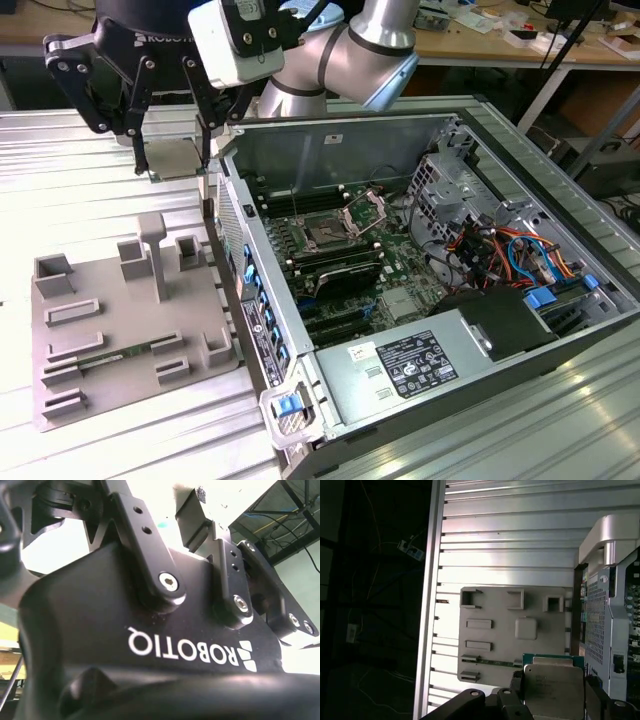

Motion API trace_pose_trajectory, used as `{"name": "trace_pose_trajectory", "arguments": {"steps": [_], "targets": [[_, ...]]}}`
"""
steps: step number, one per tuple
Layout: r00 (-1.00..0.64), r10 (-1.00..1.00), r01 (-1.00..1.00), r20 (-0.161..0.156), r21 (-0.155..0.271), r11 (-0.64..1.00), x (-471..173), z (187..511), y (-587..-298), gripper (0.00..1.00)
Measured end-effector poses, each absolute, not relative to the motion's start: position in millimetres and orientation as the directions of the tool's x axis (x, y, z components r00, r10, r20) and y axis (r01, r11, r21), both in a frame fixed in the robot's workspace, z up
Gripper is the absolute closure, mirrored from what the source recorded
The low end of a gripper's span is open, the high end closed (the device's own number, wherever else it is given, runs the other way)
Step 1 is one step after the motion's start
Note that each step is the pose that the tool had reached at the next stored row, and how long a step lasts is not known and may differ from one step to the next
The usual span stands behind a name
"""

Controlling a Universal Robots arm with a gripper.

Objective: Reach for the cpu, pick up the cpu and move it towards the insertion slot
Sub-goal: 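Pick up the cpu and move it towards the insertion slot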

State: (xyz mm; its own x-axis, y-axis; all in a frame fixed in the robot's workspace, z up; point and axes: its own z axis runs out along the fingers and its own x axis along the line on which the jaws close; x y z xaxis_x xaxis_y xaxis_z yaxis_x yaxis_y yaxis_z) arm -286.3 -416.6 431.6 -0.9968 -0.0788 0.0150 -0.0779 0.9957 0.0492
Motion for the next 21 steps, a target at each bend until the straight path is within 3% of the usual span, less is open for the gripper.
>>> {"name": "trace_pose_trajectory", "arguments": {"steps": [21], "targets": [[-0.997,-0.079,-0.078,0.022,0.05,0.996,-250,432,-417,0.45]]}}
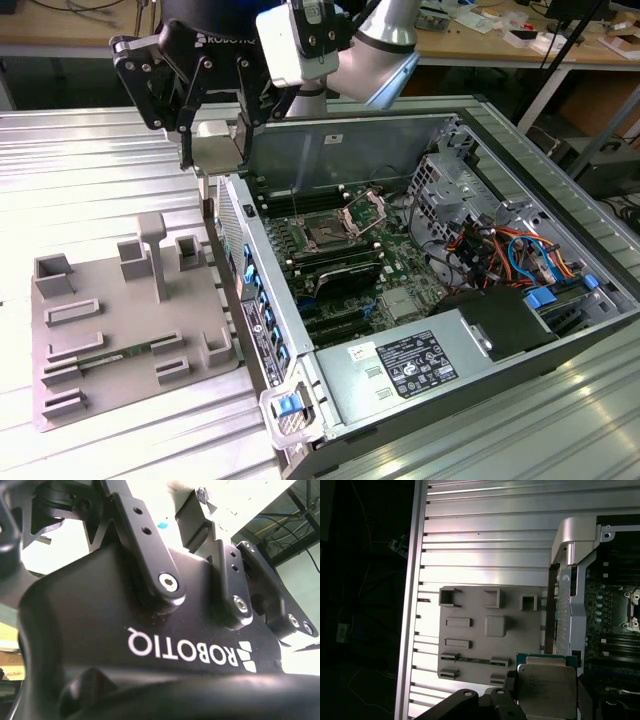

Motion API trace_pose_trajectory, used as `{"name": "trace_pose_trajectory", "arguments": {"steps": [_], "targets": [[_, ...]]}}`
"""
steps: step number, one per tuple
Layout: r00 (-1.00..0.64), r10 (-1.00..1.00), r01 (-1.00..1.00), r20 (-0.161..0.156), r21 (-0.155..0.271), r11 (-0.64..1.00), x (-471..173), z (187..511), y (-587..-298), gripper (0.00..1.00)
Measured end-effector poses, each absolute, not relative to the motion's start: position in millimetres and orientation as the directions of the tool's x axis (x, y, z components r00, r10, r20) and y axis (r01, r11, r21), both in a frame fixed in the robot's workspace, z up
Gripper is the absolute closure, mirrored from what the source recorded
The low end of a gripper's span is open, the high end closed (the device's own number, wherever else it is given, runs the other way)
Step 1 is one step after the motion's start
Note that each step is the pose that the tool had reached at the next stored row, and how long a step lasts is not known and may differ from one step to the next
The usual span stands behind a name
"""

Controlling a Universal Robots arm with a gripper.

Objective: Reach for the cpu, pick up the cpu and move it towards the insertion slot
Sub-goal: 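Pick up the cpu and move it towards the insertion slot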

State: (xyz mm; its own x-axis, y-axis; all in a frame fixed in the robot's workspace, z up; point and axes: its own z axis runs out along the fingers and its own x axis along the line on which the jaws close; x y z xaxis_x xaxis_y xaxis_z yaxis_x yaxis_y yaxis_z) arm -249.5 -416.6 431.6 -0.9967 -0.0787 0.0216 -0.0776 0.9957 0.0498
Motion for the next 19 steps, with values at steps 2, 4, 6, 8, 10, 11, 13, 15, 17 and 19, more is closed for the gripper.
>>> {"name": "trace_pose_trajectory", "arguments": {"steps": [2,4,6,8,10,11,13,15,17,19], "targets": [[-0.997,-0.079,-0.078,0.022,0.05,0.996,-246,432,-417,0.45],[-0.997,-0.079,-0.078,0.023,0.05,0.996,-243,432,-417,0.45],[-0.997,-0.079,-0.077,0.023,0.05,0.996,-241,432,-417,0.45],[-0.997,-0.079,-0.077,0.024,0.05,0.996,-238,432,-417,0.45],[-0.997,-0.079,-0.077,0.024,0.05,0.996,-235,432,-417,0.45],[-0.997,-0.079,-0.077,0.024,0.05,0.996,-233,432,-417,0.45],[-0.997,-0.079,-0.077,0.025,0.05,0.996,-231,432,-417,0.45],[-0.997,-0.079,-0.077,0.025,0.05,0.996,-229,432,-417,0.45],[-0.997,-0.079,-0.077,0.025,0.05,0.996,-227,432,-417,0.45],[-0.997,-0.079,-0.077,0.025,0.05,0.996,-225,432,-417,0.45]]}}
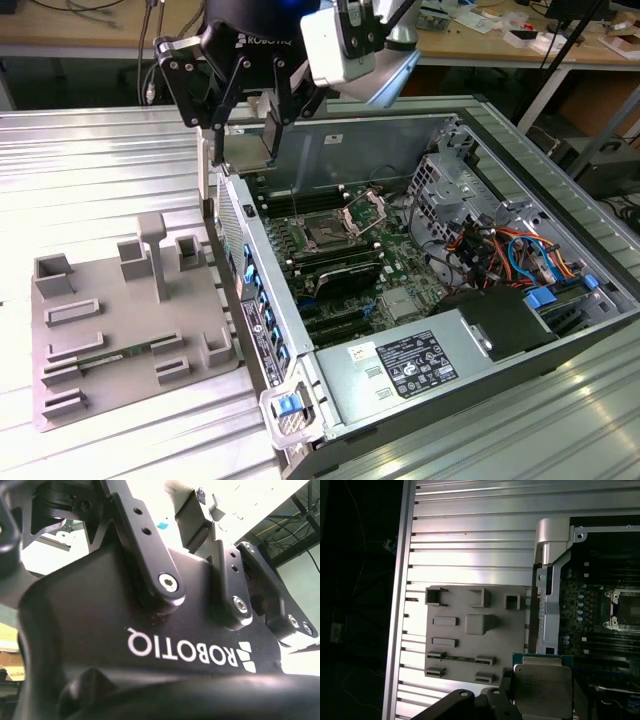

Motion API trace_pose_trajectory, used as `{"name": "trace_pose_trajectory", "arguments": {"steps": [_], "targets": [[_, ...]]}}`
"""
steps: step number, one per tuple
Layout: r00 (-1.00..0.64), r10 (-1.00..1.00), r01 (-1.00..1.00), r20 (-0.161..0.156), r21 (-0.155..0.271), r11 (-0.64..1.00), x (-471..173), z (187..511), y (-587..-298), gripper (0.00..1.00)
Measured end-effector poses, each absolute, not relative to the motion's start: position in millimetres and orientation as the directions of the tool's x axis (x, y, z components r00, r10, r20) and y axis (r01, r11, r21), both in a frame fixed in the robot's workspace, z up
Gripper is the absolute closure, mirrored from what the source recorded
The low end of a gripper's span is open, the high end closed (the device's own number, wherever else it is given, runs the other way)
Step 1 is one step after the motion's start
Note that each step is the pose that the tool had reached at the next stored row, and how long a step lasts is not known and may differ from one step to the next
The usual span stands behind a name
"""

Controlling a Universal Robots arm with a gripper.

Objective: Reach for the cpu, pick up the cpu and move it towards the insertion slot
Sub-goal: 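Pick up the cpu and move it towards the insertion slot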

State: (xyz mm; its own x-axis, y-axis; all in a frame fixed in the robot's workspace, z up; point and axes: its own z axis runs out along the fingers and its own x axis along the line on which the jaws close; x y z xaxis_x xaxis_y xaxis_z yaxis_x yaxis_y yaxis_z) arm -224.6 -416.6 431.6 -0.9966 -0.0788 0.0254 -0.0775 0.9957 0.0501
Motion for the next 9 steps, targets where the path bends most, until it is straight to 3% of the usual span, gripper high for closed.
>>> {"name": "trace_pose_trajectory", "arguments": {"steps": [9], "targets": [[-0.997,-0.079,-0.077,0.027,0.05,0.996,-212,432,-417,0.45]]}}
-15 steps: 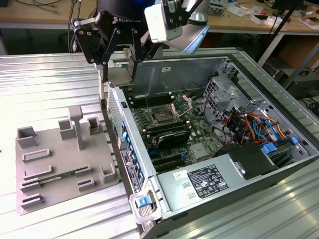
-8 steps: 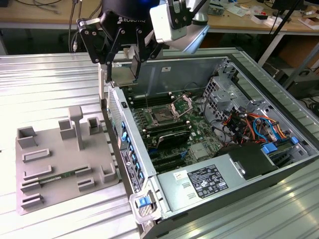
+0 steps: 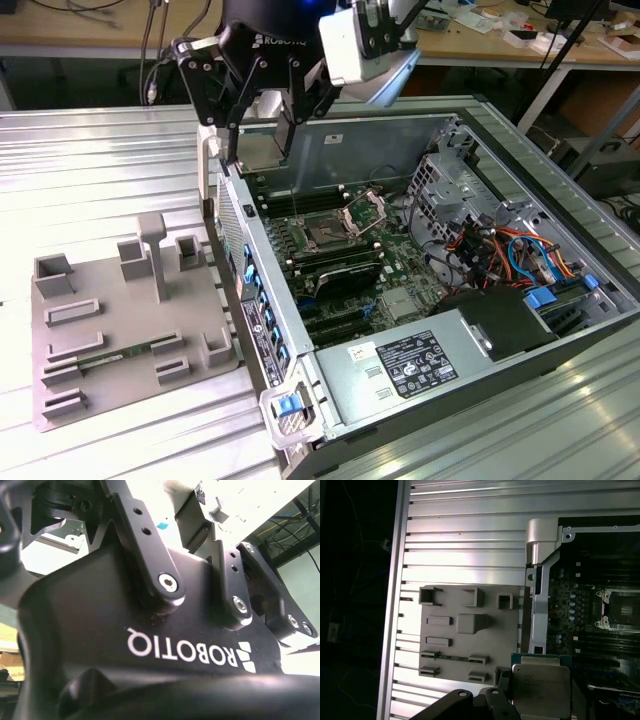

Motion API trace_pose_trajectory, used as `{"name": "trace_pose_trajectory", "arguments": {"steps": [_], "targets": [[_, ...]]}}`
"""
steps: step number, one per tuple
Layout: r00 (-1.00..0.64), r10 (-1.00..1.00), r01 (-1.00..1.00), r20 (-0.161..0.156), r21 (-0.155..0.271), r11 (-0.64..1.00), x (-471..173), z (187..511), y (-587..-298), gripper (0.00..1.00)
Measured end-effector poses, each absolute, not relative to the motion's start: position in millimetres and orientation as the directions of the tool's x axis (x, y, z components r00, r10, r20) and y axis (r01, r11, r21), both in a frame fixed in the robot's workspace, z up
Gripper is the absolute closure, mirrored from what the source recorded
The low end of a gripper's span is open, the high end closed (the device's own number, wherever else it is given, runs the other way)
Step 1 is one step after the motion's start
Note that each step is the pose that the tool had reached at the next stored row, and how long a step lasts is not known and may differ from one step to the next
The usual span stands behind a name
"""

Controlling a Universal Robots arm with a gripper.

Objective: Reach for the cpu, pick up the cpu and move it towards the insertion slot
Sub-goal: 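Pick up the cpu and move it towards the insertion slot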

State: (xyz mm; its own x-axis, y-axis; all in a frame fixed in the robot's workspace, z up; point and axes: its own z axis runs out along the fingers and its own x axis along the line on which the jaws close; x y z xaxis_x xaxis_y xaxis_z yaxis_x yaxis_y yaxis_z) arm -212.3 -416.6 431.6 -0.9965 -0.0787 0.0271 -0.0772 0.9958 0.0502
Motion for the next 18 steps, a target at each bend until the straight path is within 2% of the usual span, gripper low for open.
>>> {"name": "trace_pose_trajectory", "arguments": {"steps": [18], "targets": [[-0.996,-0.079,-0.077,0.032,0.051,0.996,-182,432,-417,0.45]]}}
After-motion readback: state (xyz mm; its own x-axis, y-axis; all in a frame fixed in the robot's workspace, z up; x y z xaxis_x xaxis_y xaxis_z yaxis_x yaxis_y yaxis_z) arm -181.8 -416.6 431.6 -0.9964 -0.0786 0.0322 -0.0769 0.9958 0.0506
